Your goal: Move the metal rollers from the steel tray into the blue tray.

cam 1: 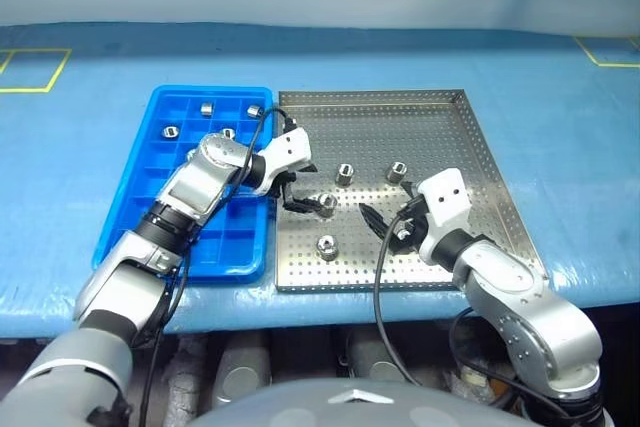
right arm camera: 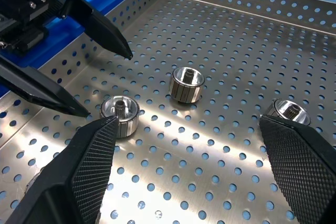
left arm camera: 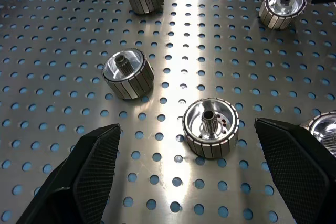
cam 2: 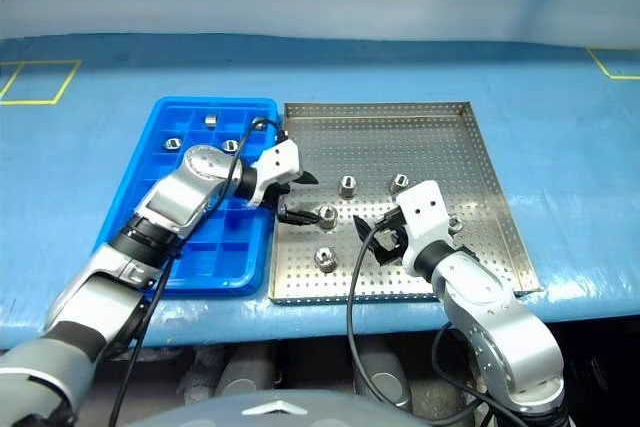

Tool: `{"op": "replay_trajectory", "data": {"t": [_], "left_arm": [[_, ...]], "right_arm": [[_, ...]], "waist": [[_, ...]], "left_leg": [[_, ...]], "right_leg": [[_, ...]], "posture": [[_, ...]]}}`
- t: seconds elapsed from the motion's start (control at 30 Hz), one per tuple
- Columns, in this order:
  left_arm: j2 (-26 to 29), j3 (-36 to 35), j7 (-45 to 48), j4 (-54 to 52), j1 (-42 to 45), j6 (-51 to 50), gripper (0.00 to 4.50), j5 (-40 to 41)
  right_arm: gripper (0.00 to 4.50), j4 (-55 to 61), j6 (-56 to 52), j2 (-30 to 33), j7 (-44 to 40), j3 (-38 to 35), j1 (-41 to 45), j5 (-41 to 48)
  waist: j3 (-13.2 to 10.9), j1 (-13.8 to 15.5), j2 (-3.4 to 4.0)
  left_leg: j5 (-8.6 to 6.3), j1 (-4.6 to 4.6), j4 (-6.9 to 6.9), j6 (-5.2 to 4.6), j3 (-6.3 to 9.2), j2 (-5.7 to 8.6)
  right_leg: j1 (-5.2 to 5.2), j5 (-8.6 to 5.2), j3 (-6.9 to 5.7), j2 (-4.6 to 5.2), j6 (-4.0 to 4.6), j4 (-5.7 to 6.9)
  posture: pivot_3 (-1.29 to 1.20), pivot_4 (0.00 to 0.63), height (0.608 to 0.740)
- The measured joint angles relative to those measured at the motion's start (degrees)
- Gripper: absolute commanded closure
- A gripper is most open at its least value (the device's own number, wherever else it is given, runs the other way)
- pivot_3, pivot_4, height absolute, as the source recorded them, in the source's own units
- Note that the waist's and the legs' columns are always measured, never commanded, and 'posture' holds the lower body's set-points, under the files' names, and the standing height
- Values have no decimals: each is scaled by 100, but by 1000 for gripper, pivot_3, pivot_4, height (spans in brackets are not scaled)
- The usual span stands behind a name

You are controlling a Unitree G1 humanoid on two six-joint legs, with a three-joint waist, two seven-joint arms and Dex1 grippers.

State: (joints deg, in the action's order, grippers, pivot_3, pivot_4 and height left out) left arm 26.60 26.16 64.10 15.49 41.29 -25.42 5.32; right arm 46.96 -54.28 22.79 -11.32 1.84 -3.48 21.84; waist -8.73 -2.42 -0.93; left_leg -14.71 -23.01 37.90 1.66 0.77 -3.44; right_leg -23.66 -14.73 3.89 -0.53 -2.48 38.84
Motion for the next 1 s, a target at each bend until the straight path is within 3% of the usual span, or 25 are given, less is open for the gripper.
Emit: {"op": "replay_trajectory", "data": {"t": [0.83,0.93,1.0], "left_arm": [[-415,261,-42,-27,-159,3,13,-538],[-458,238,-84,-27,-179,-27,635,-533],[-480,237,-130,-27,-190,-44,1284,-531]], "right_arm": [[0,0,2,-24,-2,10,106,-51],[0,0,2,-28,-3,10,105,-57],[0,0,2,-30,-4,11,105,-63]], "waist": [[1,-6,1],[1,-3,1],[1,-4,1]], "left_leg": [[0,2,1,0,1,0],[0,2,1,0,0,0],[0,2,2,-1,0,0]], "right_leg": [[0,3,1,-2,4,5],[0,3,1,-2,6,6],[0,4,1,-2,6,5]], "posture": [[-47,150,740],[-47,150,740],[-43,150,740]]}}
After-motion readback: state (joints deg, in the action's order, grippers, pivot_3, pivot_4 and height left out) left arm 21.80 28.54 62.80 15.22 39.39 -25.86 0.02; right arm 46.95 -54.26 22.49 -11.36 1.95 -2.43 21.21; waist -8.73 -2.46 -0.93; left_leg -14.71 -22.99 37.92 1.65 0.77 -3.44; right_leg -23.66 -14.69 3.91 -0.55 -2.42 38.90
